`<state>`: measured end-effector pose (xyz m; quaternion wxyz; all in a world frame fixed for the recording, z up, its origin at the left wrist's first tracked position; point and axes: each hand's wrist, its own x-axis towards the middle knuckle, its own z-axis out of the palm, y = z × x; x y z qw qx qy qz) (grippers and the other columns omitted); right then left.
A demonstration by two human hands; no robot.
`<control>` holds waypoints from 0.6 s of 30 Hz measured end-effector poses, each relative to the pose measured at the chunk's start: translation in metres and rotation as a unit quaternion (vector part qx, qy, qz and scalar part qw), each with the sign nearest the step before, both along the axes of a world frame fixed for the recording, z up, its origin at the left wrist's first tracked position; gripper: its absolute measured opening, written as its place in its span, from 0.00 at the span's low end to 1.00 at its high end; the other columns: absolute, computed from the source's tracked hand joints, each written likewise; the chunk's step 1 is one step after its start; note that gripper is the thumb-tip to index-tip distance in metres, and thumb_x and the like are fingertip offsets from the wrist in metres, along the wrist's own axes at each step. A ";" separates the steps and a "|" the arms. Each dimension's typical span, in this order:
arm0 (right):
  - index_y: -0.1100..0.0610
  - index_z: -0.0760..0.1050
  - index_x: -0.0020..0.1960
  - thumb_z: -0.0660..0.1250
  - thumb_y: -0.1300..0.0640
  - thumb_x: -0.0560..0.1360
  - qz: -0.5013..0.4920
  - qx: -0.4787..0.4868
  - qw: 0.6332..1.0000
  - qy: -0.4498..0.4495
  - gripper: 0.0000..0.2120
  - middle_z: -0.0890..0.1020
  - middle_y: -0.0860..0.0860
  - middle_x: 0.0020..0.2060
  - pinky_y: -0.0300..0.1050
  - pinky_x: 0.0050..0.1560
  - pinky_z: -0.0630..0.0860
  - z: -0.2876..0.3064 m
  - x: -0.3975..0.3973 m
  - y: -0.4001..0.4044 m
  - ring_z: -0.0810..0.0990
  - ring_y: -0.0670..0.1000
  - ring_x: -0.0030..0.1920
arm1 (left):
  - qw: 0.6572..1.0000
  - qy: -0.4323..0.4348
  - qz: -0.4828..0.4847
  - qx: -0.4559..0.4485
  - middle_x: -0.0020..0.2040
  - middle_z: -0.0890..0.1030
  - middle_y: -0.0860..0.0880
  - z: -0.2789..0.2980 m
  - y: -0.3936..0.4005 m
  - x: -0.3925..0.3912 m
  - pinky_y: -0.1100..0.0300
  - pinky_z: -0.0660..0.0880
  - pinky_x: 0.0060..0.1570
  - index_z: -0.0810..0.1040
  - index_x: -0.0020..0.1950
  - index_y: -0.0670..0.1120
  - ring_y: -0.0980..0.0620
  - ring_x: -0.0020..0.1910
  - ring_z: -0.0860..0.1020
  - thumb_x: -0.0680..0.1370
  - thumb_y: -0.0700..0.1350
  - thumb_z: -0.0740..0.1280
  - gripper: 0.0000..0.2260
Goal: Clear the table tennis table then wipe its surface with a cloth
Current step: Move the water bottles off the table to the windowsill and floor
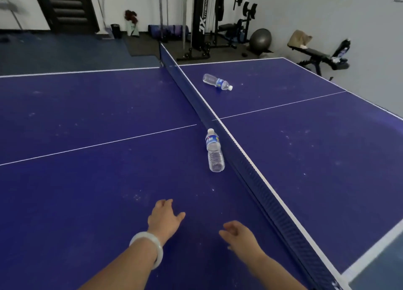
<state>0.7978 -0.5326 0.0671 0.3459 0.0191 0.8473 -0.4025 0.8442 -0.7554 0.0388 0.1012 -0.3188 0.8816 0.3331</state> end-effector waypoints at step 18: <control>0.61 0.54 0.74 0.72 0.38 0.70 0.040 0.141 0.980 0.131 0.46 0.64 0.60 0.70 0.57 0.67 0.66 -0.031 -0.262 -0.149 0.64 0.60 0.70 | 0.976 -0.186 0.039 -0.106 0.72 0.21 0.45 -0.059 0.003 -0.039 0.39 0.30 0.70 0.22 0.71 0.48 0.44 0.71 0.23 0.58 0.79 0.35 0.53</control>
